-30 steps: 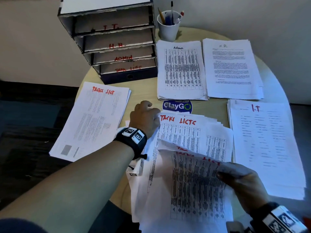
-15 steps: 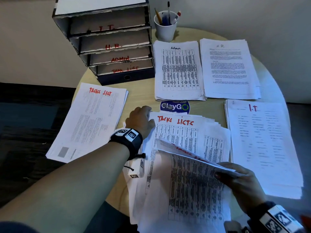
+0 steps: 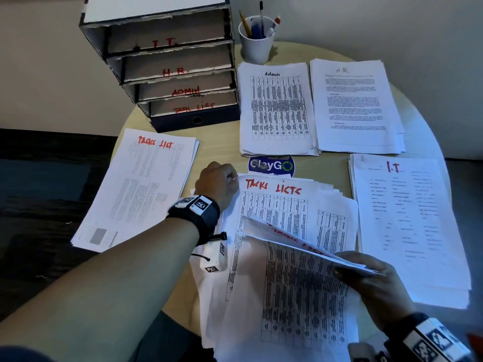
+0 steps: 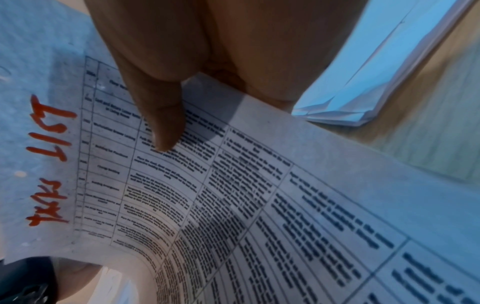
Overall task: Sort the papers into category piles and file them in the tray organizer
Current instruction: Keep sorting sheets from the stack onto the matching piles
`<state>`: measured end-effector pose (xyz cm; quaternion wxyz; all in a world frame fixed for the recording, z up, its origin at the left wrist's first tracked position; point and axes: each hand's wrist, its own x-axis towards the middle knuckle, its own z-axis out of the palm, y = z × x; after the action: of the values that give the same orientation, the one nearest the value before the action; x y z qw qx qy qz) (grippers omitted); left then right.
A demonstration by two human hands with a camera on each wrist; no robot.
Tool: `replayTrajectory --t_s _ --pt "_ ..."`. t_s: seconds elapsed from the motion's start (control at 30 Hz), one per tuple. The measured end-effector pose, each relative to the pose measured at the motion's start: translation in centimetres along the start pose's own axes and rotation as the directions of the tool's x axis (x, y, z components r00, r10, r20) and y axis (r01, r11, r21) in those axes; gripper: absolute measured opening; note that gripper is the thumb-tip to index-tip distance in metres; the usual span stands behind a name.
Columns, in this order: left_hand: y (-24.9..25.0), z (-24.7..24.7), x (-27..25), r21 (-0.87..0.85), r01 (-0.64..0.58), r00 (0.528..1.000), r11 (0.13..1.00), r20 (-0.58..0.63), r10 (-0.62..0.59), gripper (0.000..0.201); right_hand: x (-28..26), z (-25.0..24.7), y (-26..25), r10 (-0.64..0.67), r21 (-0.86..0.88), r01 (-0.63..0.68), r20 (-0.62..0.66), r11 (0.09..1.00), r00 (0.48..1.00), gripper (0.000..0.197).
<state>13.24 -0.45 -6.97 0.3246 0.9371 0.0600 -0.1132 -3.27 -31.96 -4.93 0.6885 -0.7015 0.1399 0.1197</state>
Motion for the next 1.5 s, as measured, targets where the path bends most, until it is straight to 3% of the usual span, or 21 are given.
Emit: replayTrajectory --t_s 0.03,0.1,0.13,0.2,0.27,0.37,0.43,0.5,0.53,0.63,0.7,0.77,0.83,1.0,1.1,1.27,1.37,1.4,1.43,1.47,1.5 --pt "0.3 -0.4 -0.7 -0.064 -0.051 0.999 0.997 0.015 0.052 0.007 0.0 -0.1 0.0 0.001 0.020 -0.001 0.013 1.000 1.000 0.017" --pt "1.4 -1.4 -3.1 -0.267 -0.116 0.985 0.957 0.092 0.145 0.011 0.0 -0.7 0.6 -0.015 -0.011 0.015 0.013 1.000 1.000 0.047" --pt "1.9 -2.0 -4.6 -0.354 -0.116 0.973 0.928 0.148 0.178 0.016 -0.1 -0.7 0.5 -0.027 -0.040 0.026 -0.021 0.999 0.999 0.047" --pt "2.5 -2.9 -7.8 -0.467 -0.090 0.929 0.880 0.279 0.243 0.021 -0.1 -0.6 -0.1 -0.069 -0.094 0.069 -0.003 0.993 0.998 0.039" --pt "2.9 -3.5 -10.5 -0.571 -0.036 0.860 0.820 0.400 0.316 0.014 0.3 -0.3 -0.3 -0.093 -0.057 0.092 -0.008 0.994 0.996 0.037" --pt "3.0 -4.0 -11.6 -0.651 0.085 0.798 0.754 0.498 0.340 0.006 1.4 0.0 -0.4 -0.067 0.008 0.067 0.050 0.998 0.996 0.061" --pt "2.9 -4.0 -10.6 -0.677 0.169 0.823 0.716 0.496 0.275 0.004 1.8 0.7 -1.5 -0.055 -0.044 0.058 0.064 0.997 0.996 0.048" --pt "3.0 -4.1 -8.8 -0.741 0.284 0.868 0.608 0.468 0.165 0.013 2.0 1.5 -2.6 -0.059 -0.106 0.062 0.025 0.992 0.998 0.022" --pt "2.9 -4.0 -7.7 -0.747 0.291 0.900 0.597 0.425 0.093 0.020 2.1 1.6 -2.9 -0.061 -0.124 0.062 0.008 0.990 0.998 0.024" --pt "2.0 -3.4 -3.5 -0.543 0.193 0.979 0.817 0.162 -0.124 0.025 1.9 1.7 -3.2 -0.067 -0.086 0.064 -0.027 0.994 0.997 0.031" --pt "1.2 -2.9 -1.1 -0.137 0.139 0.986 0.981 0.114 -0.124 0.039 1.2 1.6 -3.7 -0.029 -0.031 0.027 -0.055 0.999 0.998 0.022" --pt "0.4 -1.8 0.2 0.178 0.067 0.971 0.982 0.213 -0.105 0.059 0.4 1.6 -3.9 0.010 0.023 -0.009 -0.057 1.000 0.998 0.019" --pt "0.3 -0.9 0.7 0.254 0.034 0.971 0.967 0.221 -0.092 0.058 0.0 1.2 -3.2 0.027 0.104 -0.021 -0.057 0.994 0.998 0.031" --pt "0.1 -0.2 -0.4 0.269 -0.084 0.996 0.960 0.062 0.070 0.033 0.2 -0.1 -2.3 -0.012 0.230 0.040 -0.123 0.972 0.992 0.065" --pt "0.5 -0.7 -1.3 0.159 -0.191 0.981 0.969 0.006 0.192 0.009 0.5 -0.9 -2.5 -0.046 0.275 0.070 -0.092 0.959 0.995 0.071" --pt "1.2 -2.2 -3.9 -0.157 -0.171 0.982 0.973 0.049 0.180 0.013 0.7 -1.9 -1.1 0.116 0.189 -0.092 -0.120 0.978 0.986 0.025" --pt "0.8 -2.6 -6.2 -0.331 -0.132 0.990 0.934 -0.001 0.140 0.021 1.7 -1.5 -1.1 0.277 0.187 -0.286 0.076 0.940 0.958 0.010" --pt "0.6 -2.7 -6.6 -0.373 -0.115 0.993 0.921 -0.011 0.119 0.023 1.9 -1.2 -1.7 0.332 0.110 -0.351 0.161 0.930 0.930 0.029" --pt "0.5 -2.7 -6.9 -0.399 -0.098 0.995 0.912 -0.023 0.097 0.024 2.0 -1.0 -2.1 0.350 -0.006 -0.360 0.255 0.933 0.902 0.062" --pt "0.4 -2.7 -6.9 -0.414 -0.083 0.997 0.906 -0.033 0.076 0.024 2.0 -0.2 -2.8 0.333 -0.086 -0.321 0.246 0.943 0.910 0.081" --pt "0.3 -2.7 -6.9 -0.430 -0.072 0.997 0.900 -0.040 0.061 0.023 2.1 0.4 -3.5 0.234 -0.064 -0.226 0.201 0.972 0.951 0.084"
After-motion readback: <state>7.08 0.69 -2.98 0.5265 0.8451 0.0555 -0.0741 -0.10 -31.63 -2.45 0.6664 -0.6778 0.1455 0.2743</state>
